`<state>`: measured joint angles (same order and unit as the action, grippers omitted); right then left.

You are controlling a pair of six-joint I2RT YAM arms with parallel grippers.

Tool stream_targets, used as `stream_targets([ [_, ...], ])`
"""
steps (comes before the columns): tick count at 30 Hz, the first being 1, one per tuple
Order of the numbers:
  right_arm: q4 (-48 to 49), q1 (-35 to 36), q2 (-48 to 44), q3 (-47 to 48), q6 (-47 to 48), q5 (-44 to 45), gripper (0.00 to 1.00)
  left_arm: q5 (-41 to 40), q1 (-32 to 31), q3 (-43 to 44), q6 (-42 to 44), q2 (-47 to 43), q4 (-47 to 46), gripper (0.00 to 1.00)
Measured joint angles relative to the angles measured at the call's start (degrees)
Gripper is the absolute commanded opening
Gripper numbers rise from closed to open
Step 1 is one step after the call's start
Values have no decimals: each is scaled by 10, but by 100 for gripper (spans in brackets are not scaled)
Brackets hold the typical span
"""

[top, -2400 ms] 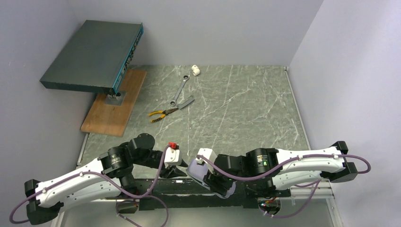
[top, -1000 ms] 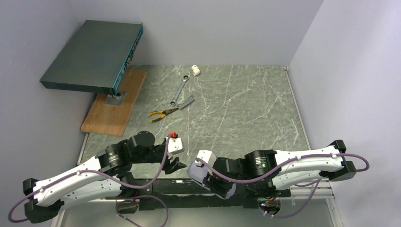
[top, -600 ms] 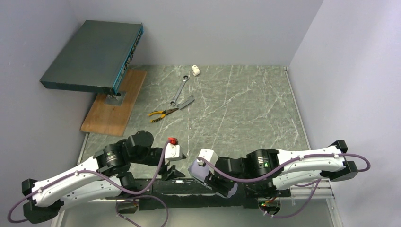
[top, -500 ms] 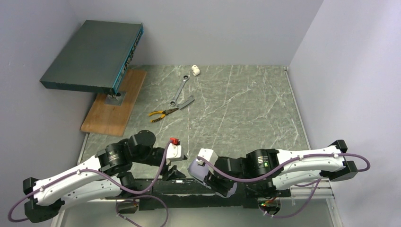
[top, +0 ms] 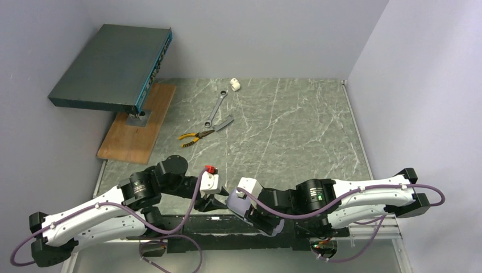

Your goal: Open the umbrella

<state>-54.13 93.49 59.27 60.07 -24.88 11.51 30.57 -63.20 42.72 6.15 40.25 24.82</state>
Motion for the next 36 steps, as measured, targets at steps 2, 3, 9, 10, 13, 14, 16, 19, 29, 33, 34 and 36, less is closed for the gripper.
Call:
stream_targets([
  [2,-1,0,0,0,-2,2,0,0,1,-3,-1,3,-5,43],
  [3,-3,1,0,0,-2,2,0,0,1,-4,-2,5,-5,42],
  [9,-10,1,-7,0,-3,5,0,-2,1,-4,-10,7,-6,33],
  [10,-11,1,-10,0,-4,6,0,-2,1,-4,-11,7,-5,31],
  [13,-11,1,-20,0,-5,9,0,-3,1,-4,-12,5,-1,21],
  [14,-11,1,-23,0,-5,9,0,-3,1,-4,-13,4,-2,22],
  [16,-12,1,-26,0,-7,9,0,-4,1,-4,-13,4,-2,22],
  [19,-12,1,-25,0,-7,9,0,-4,1,-4,-14,4,-3,26],
  [29,-10,1,-24,0,-10,18,0,3,1,-12,-26,0,-24,46],
  [33,-5,2,-24,-4,-11,14,0,-3,2,-13,-24,-5,-28,25],
  [34,-4,3,-24,-5,-11,14,0,-4,2,-13,-26,-6,-28,23],
  [36,-4,3,-24,-7,-12,14,0,-5,2,-13,-25,-8,-28,18],
])
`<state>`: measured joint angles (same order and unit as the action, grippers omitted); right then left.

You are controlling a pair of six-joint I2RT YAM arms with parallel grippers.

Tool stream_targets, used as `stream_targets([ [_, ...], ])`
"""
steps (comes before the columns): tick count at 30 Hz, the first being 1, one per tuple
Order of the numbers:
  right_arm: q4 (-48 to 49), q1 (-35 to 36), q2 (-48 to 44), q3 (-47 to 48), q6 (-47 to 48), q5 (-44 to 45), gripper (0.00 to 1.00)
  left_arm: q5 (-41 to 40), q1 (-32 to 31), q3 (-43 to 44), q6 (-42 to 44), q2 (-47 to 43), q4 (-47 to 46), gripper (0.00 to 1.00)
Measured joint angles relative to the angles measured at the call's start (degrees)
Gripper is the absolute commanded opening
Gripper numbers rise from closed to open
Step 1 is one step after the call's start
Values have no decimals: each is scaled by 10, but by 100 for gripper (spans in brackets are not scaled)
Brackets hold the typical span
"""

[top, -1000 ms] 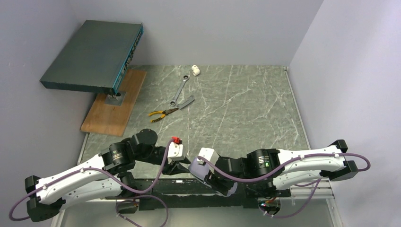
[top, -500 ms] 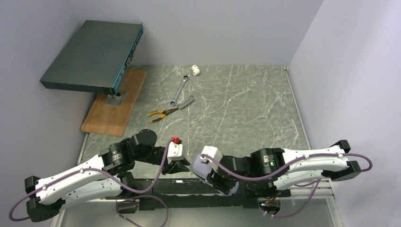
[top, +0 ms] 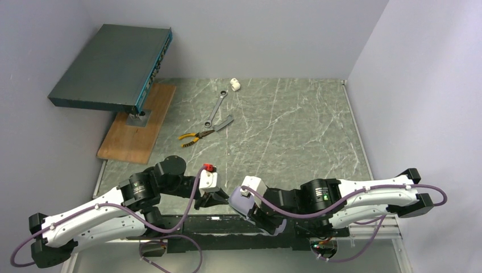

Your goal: Open the umbrella

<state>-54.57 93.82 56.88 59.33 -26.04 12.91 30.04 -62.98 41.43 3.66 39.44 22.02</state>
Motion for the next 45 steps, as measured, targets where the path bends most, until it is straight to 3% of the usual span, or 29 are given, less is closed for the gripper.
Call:
stream_targets([
  [10,-4,0,0,0,-1,0,0,-4,0,0,2,-1,1,0],
  [32,-18,55,57,1,-1,23,0,-64,-3,-7,-2,68,-12,0],
  [39,54,88,82,25,22,13,0,-78,1,5,1,111,-64,0],
  [40,64,88,82,31,26,16,0,-74,1,5,0,116,-73,2],
  [42,80,88,82,38,31,24,0,-70,1,5,-3,129,-88,17],
  [45,94,88,84,41,31,44,0,-89,1,6,-12,145,-89,64],
])
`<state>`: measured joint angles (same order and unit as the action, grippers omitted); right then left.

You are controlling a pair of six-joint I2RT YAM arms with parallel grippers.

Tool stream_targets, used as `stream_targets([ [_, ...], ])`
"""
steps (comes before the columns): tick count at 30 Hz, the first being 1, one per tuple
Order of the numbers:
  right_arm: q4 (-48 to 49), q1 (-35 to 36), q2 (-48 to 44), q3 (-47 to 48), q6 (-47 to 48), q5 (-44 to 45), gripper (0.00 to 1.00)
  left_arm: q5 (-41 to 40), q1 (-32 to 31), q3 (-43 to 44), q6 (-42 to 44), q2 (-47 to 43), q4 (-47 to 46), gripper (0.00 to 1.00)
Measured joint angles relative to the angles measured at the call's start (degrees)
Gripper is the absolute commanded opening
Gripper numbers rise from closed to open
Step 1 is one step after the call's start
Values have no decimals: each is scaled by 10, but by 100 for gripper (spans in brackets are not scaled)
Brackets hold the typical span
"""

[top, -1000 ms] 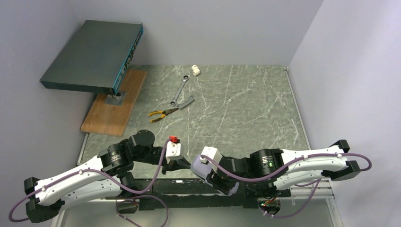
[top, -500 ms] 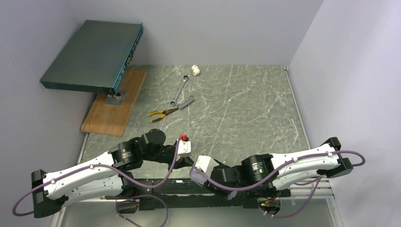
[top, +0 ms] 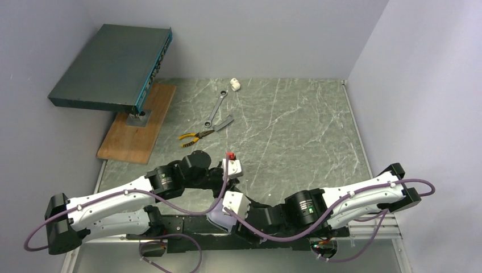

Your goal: Open the umbrella

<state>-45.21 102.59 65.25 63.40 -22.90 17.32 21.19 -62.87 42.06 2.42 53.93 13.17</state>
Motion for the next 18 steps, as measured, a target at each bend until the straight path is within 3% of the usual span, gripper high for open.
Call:
stream_targets([
  [4,7,2,2,-5,-17,27,0,-119,15,3,-52,-9,35,88],
  [5,11,2,2,-10,-25,34,0,-143,23,6,-62,-15,46,98],
  [10,24,-38,2,-50,-85,51,0,-263,84,38,-129,-57,125,99],
  [18,57,-243,43,-89,-135,10,0,-381,116,19,-203,-167,213,100],
])
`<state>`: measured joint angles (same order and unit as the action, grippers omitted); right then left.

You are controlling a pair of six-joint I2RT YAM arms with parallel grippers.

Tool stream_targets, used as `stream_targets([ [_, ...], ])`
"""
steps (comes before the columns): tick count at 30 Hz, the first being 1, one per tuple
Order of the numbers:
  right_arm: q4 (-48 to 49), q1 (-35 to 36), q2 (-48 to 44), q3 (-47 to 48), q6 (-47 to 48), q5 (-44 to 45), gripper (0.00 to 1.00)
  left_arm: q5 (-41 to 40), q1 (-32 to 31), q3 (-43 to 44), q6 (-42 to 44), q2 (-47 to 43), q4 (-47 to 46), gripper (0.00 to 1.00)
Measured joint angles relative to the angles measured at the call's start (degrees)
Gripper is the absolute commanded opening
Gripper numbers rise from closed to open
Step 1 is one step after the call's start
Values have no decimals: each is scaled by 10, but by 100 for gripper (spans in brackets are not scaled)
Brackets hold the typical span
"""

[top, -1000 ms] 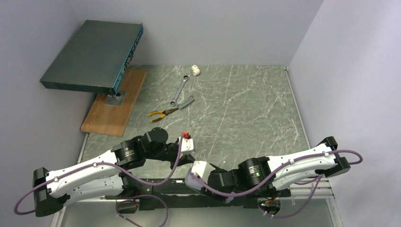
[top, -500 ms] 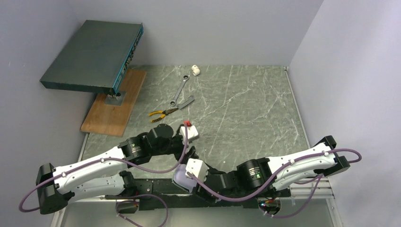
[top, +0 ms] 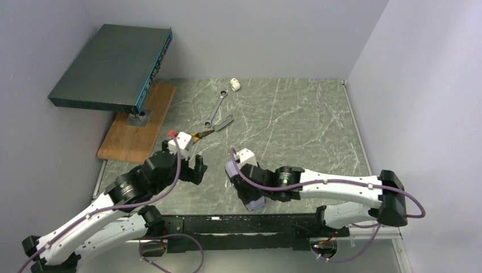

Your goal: Open the umbrella

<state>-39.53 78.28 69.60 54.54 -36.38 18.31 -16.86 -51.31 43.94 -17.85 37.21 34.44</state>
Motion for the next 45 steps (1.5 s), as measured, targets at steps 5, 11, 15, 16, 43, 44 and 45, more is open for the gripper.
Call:
stream_targets([
  [5,29,-72,97,22,23,-14,0,-17,1,-29,-26,-82,40,99],
  [11,84,-111,227,60,61,-43,73,-26,-2,-25,-46,-92,93,99],
  [15,98,-134,245,60,73,-48,92,-28,-11,-25,-50,-116,99,99],
  [16,97,-138,244,61,76,-45,95,-30,-13,-25,-52,-122,99,100],
  [43,145,-74,217,95,58,-67,62,-41,-30,-25,-54,-130,100,99],
  [44,146,-86,217,89,59,-70,63,-41,-30,-25,-54,-130,100,99],
  [45,146,-99,217,83,60,-71,63,-41,-30,-25,-54,-130,100,99],
])
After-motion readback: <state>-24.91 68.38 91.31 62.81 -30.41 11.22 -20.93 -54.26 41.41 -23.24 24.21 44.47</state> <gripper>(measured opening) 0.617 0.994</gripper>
